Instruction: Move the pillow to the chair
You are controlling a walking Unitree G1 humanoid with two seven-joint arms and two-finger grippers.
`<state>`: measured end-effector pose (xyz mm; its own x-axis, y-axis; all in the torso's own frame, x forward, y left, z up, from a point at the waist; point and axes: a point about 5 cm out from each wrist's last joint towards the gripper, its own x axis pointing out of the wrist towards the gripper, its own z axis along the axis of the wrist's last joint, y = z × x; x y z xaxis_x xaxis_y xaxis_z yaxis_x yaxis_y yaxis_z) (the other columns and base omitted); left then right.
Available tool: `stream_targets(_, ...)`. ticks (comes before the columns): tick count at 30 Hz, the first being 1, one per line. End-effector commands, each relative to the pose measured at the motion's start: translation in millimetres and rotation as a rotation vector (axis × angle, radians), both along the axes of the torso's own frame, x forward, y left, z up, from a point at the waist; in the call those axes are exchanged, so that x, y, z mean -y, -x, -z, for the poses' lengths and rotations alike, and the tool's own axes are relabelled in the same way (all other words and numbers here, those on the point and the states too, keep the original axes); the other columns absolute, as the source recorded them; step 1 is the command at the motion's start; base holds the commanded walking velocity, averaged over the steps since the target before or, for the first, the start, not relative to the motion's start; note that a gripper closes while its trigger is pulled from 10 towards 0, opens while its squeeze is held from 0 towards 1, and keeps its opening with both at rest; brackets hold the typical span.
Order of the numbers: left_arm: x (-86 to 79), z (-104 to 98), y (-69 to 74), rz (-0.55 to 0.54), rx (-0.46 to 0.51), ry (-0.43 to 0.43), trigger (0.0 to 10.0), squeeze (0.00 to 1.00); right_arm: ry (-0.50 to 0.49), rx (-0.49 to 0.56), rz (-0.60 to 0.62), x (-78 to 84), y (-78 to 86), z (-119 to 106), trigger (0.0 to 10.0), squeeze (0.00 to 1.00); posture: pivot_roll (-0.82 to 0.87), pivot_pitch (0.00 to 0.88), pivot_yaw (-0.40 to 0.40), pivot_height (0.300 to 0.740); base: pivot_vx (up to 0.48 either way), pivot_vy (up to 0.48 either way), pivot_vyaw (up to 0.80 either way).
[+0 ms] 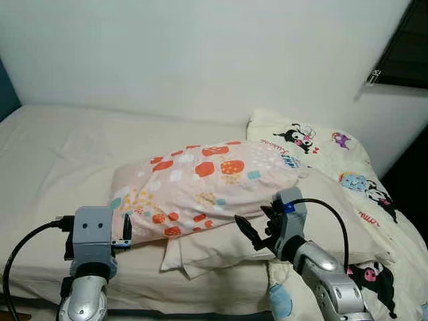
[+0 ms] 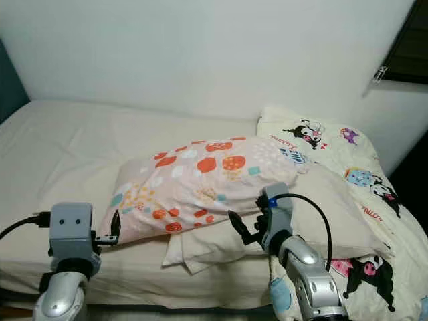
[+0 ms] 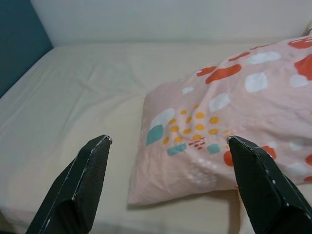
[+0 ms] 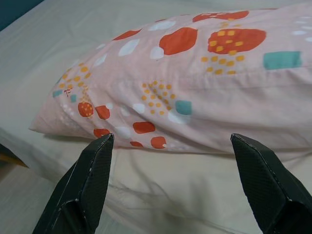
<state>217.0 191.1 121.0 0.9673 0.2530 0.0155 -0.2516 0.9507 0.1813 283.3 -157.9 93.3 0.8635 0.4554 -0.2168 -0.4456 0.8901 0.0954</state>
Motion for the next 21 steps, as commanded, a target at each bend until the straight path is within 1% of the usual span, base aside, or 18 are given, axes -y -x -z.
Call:
stream_targets(1, 0.5, 0.5, -0.5, 0.009, -0.003, -0.003, 10.0, 0.0, -0.01, -0.013, 0.0, 2.6, 0.3, 1.6, 10.0, 0.0, 0.07, 0.0, -0.124, 0.74, 0.0, 0.0, 0.0)
stream_targets(3, 0.3, 0.3, -0.6, 0.009, -0.003, -0.003, 10.0, 0.0, -0.005, -0.002, -0.012, 1.8, 0.5, 0.6, 10.0, 0.0, 0.07, 0.0, -0.124, 0.74, 0.0, 0.0, 0.49)
stream_targets(10, -0.1, 0.2, -0.8, 0.008, -0.002, -0.002, 10.0, 0.0, 0.009, -0.002, -0.026, 0.7, 0.3, -0.1, 10.0, 0.0, 0.07, 0.0, -0.123, 0.74, 0.0, 0.0, 0.8)
stream_targets(16, -0.4, -0.1, -1.2, 0.007, -0.001, 0.003, 10.0, 0.0, 0.001, 0.003, -0.017, 0.4, 0.0, -1.1, 10.0, 0.0, 0.07, 0.0, -0.123, 0.74, 0.0, 0.0, 0.8)
stream_targets(21, -0.1, -0.8, -1.5, 0.011, 0.001, 0.0, 10.0, 0.0, -0.012, -0.011, 0.013, 2.6, -0.6, 0.5, 10.0, 0.0, 0.07, 0.0, -0.122, 0.74, 0.0, 0.0, 0.0)
